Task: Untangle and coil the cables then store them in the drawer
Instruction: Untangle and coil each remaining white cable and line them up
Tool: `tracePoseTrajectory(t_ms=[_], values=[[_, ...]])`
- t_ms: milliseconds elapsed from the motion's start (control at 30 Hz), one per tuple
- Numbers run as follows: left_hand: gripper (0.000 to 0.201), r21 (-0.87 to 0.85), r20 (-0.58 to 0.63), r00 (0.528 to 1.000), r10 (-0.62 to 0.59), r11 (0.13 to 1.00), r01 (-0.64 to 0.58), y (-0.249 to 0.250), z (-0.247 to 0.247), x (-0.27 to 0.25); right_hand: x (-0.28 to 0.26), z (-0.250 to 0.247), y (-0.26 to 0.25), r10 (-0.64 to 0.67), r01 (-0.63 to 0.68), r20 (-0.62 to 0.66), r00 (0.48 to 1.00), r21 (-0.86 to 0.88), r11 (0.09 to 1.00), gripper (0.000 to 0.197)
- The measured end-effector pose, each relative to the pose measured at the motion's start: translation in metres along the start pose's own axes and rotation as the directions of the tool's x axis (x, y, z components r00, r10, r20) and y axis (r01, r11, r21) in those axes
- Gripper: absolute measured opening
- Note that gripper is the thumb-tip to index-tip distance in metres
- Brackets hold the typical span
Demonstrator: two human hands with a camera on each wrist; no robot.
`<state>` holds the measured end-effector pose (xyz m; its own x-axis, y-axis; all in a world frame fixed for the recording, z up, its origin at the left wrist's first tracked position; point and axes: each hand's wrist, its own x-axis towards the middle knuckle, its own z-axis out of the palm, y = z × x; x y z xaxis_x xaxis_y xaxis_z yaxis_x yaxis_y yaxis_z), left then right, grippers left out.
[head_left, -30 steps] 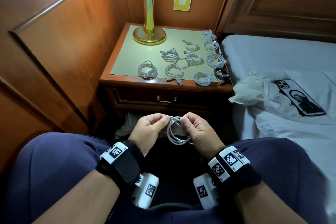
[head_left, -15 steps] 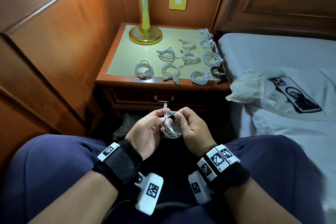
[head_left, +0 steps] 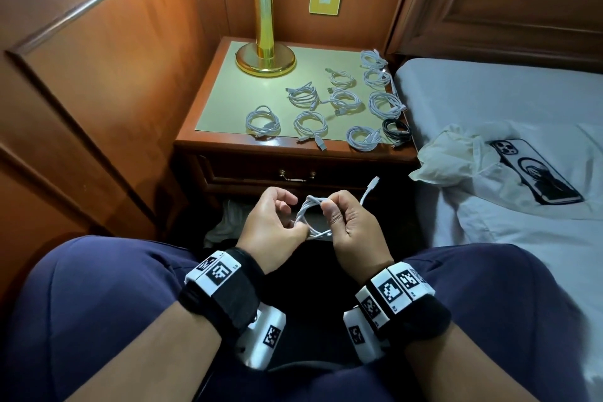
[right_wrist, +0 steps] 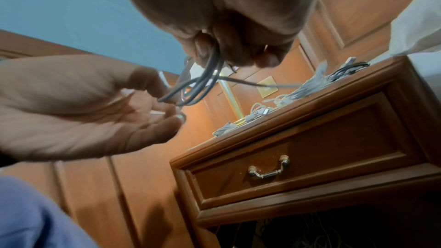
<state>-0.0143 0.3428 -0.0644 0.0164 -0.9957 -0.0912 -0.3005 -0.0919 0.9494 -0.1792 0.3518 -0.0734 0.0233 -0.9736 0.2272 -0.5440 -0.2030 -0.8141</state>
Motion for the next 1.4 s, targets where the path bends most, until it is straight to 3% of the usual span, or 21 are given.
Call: tracePoseTrajectory(t_ms=[133, 233, 300, 400, 500, 600, 667, 800, 900, 1000, 1067, 1200, 1300, 1400], values=[[0.012, -0.208, 0.094, 0.990, -0.100, 0.971, 0.118, 0.002, -0.004, 0.001, 0.005, -0.003, 0.005, -0.037, 0.034, -0.050, 0.998, -0.059, 0.998, 0.028], [0.010, -0.446, 0.263, 0.946, -0.190, 0.845, 0.294, 0.010, -0.012, 0.003, 0.009, -0.009, 0.007, -0.074, 0.067, -0.069, 0.995, -0.099, 0.993, 0.029], [0.016, -0.539, 0.378, 0.908, -0.182, 0.754, 0.376, 0.014, -0.021, 0.006, 0.011, -0.013, 0.007, -0.088, 0.080, -0.090, 0.992, -0.094, 0.992, 0.027], [0.023, -0.550, 0.443, 0.887, -0.130, 0.742, 0.383, 0.013, -0.027, 0.008, 0.012, -0.022, 0.009, -0.102, 0.090, -0.146, 0.984, -0.085, 0.992, 0.023], [0.017, -0.450, 0.359, 0.927, -0.103, 0.851, 0.269, 0.009, -0.030, 0.011, 0.019, -0.038, 0.013, -0.038, 0.029, -0.289, 0.957, -0.033, 0.999, 0.016], [0.016, -0.111, 0.168, 0.984, 0.064, 0.993, -0.046, 0.003, -0.037, 0.016, 0.026, -0.059, 0.021, 0.100, -0.077, -0.396, 0.913, 0.075, 0.994, 0.020], [0.015, 0.083, 0.112, 0.975, 0.194, 0.975, -0.204, -0.002, -0.040, 0.019, 0.025, -0.063, 0.022, 0.147, -0.089, -0.377, 0.915, 0.169, 0.982, 0.024], [0.015, 0.217, 0.103, 0.968, 0.228, 0.945, -0.245, -0.013, -0.032, 0.017, 0.020, -0.049, 0.014, 0.295, -0.143, -0.225, 0.929, 0.515, 0.845, 0.027], [0.018, 0.329, 0.169, 0.946, 0.277, 0.889, -0.319, -0.017, -0.021, 0.009, 0.018, -0.041, 0.005, 0.343, -0.213, -0.087, 0.935, 0.637, 0.741, 0.029], [0.013, 0.283, 0.246, 0.959, 0.143, 0.935, -0.212, -0.016, -0.009, 0.001, 0.014, -0.035, -0.001, 0.313, -0.239, -0.002, 0.950, 0.639, 0.731, 0.030], [0.013, 0.035, 0.278, 0.961, 0.004, 0.999, -0.015, -0.012, -0.001, -0.004, 0.010, -0.030, -0.005, 0.277, -0.244, 0.049, 0.960, 0.634, 0.734, 0.030], [0.023, -0.416, 0.349, 0.926, -0.146, 0.861, 0.293, 0.002, 0.005, -0.010, 0.005, -0.023, -0.009, 0.238, -0.259, 0.115, 0.964, 0.588, 0.766, 0.031], [0.030, -0.493, 0.375, 0.913, -0.157, 0.800, 0.340, 0.003, 0.000, -0.008, 0.005, -0.023, -0.011, 0.252, -0.271, 0.114, 0.961, 0.575, 0.772, 0.032], [0.023, -0.466, 0.394, 0.910, -0.131, 0.825, 0.321, 0.003, -0.001, -0.008, 0.008, -0.020, -0.004, 0.236, -0.249, 0.096, 0.967, 0.554, 0.794, 0.035]])
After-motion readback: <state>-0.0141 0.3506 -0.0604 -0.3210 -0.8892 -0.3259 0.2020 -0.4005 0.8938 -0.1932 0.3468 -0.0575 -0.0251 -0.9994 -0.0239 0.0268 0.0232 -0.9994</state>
